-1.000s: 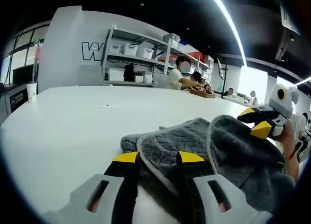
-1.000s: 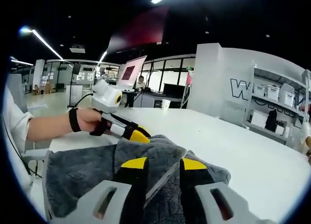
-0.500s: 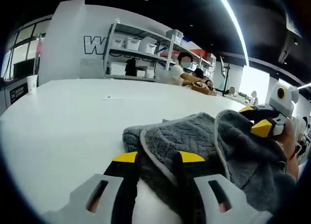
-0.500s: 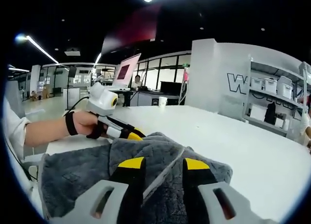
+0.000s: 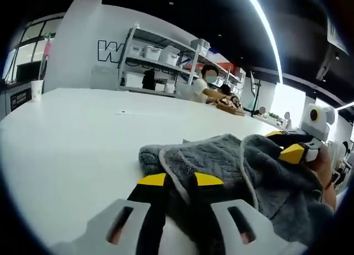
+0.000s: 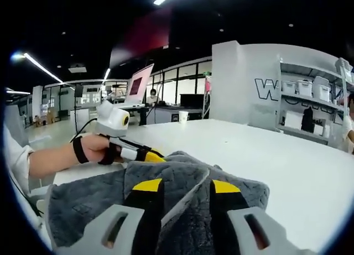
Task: Open the folded towel by lifting each exposed corner and separating the folded layers until the towel lies flat within the target outline without major curled edges
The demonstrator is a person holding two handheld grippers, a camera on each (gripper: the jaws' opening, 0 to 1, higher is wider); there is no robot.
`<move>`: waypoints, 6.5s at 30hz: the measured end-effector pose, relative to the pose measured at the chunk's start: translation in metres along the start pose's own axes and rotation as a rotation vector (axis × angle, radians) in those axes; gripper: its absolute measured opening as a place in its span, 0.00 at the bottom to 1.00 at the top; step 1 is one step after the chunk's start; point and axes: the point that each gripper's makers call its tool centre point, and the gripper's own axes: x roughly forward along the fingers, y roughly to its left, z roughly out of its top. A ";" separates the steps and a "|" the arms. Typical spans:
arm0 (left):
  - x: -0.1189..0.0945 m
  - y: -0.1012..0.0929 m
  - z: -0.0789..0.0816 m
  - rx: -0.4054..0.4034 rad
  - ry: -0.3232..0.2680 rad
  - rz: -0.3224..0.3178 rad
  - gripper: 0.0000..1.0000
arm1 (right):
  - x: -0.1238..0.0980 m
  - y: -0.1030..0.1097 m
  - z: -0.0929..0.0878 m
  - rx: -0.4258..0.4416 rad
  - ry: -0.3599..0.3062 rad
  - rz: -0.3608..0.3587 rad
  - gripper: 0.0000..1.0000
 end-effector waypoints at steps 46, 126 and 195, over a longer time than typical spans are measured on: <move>0.004 -0.006 -0.001 -0.031 -0.019 -0.037 0.02 | 0.005 -0.012 -0.008 0.203 -0.001 -0.027 0.19; 0.000 -0.025 0.014 -0.114 -0.059 -0.049 0.00 | -0.062 0.059 0.044 0.045 -0.250 0.160 0.00; 0.022 -0.050 0.123 -0.152 -0.352 -0.189 0.00 | -0.164 0.139 0.076 -0.034 -0.400 0.334 0.00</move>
